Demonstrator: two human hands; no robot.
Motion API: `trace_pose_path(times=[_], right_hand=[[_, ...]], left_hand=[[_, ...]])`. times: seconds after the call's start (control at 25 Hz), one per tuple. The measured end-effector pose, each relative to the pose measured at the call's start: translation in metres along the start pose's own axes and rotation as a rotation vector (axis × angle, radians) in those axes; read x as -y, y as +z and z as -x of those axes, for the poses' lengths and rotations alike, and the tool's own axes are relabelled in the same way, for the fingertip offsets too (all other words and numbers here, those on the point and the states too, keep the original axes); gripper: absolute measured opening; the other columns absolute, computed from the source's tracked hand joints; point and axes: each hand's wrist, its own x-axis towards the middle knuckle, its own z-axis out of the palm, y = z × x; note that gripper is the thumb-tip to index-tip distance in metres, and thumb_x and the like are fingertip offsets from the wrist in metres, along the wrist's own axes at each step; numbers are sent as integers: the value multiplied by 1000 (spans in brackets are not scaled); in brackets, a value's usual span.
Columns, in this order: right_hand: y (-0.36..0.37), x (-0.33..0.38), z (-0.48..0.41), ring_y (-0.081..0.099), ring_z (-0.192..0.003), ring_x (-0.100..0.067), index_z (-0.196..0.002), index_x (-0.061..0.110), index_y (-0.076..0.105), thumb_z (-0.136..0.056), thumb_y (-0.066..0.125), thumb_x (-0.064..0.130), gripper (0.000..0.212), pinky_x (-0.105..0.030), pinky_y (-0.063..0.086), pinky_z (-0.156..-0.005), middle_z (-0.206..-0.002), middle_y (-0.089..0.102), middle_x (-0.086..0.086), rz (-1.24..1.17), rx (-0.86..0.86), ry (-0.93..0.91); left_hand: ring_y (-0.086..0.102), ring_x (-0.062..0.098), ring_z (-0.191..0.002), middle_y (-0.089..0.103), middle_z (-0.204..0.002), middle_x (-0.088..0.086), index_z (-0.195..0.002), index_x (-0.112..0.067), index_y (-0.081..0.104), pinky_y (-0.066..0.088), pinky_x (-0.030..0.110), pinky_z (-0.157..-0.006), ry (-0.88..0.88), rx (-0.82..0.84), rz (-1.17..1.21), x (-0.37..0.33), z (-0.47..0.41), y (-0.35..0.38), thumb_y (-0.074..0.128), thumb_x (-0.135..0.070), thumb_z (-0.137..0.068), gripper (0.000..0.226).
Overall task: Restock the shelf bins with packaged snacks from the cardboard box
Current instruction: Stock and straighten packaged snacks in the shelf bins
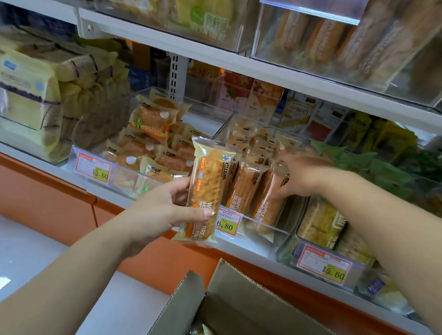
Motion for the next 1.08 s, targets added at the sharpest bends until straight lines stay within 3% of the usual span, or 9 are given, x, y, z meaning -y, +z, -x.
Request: trace_pose_path(times=[0.12, 0.24, 0.32, 0.52, 0.64, 0.72, 0.8, 0.96, 1.08], right_hand=[[-11, 8, 19, 31, -140, -23, -149, 34, 28, -74, 69, 62, 90, -41, 32, -110, -152, 36, 0, -311, -119, -99], [-21, 26, 46, 56, -122, -19, -143, 37, 38, -79, 73, 31, 73, -36, 47, -98, -136, 56, 2, -1132, 196, -404], [-23, 35, 53, 69, -103, -21, -139, 28, 44, -77, 78, 23, 71, -39, 56, -86, -121, 66, -4, -1277, 161, -419], [-26, 28, 40, 72, -82, -17, -135, 23, 46, -80, 75, 24, 63, -27, 60, -64, -119, 63, -3, -1377, -341, -49], [-2, 49, 31, 69, -87, -15, -141, 26, 41, -79, 76, 26, 71, -22, 59, -62, -133, 54, 0, -1298, -158, -48], [13, 76, 26, 65, -84, -9, -143, 27, 38, -80, 77, 27, 74, -14, 55, -57, -134, 51, 6, -1240, -1, -94], [22, 95, 21, 60, -83, -7, -148, 26, 31, -81, 76, 33, 81, -10, 49, -51, -133, 51, 5, -1137, 7, -86], [31, 92, 3, 65, -99, -19, -147, 24, 29, -72, 83, 39, 94, -33, 58, -77, -130, 59, -6, -1029, 98, -28], [42, 94, -5, 70, -86, -18, -133, 16, 46, -70, 85, 35, 77, -33, 59, -73, -110, 68, -2, -1042, 80, 13]], left_hand=[[70, 9, -101, 74, -107, -7, -118, -25, 64, 54, 34, -92, 15, 14, 2, -2, -2, 1, 72, -13, -84, 36], [69, 10, -104, 74, -109, -5, -114, -25, 68, 51, 38, -97, 36, 103, -65, -9, -4, 5, 72, -18, -86, 30], [67, 9, -106, 73, -110, -8, -116, -27, 69, 50, 38, -100, 107, 101, -120, -15, -9, 10, 73, -22, -86, 31], [55, 7, -120, 57, -134, -8, -140, -28, 51, 43, 26, -104, 297, -534, -401, -13, -29, 1, 65, -29, -93, 50], [44, 11, -134, 46, -148, -7, -148, -27, 41, 33, 29, -109, 146, -496, -501, 0, -34, -3, 53, -30, -99, 50], [47, 11, -133, 50, -146, -8, -148, -27, 41, 35, 29, -109, 143, -443, -510, 5, -38, -2, 50, -26, -101, 48], [52, 12, -127, 56, -139, -9, -146, -28, 44, 40, 28, -105, 180, -428, -541, 8, -39, -1, 51, -20, -100, 47], [52, 9, -128, 56, -141, -8, -146, -27, 44, 40, 28, -108, 194, -418, -549, 12, -41, -7, 53, -13, -98, 51], [51, 8, -129, 56, -140, -9, -145, -27, 45, 39, 26, -109, 217, -420, -545, 12, -41, -6, 53, -13, -98, 51]])
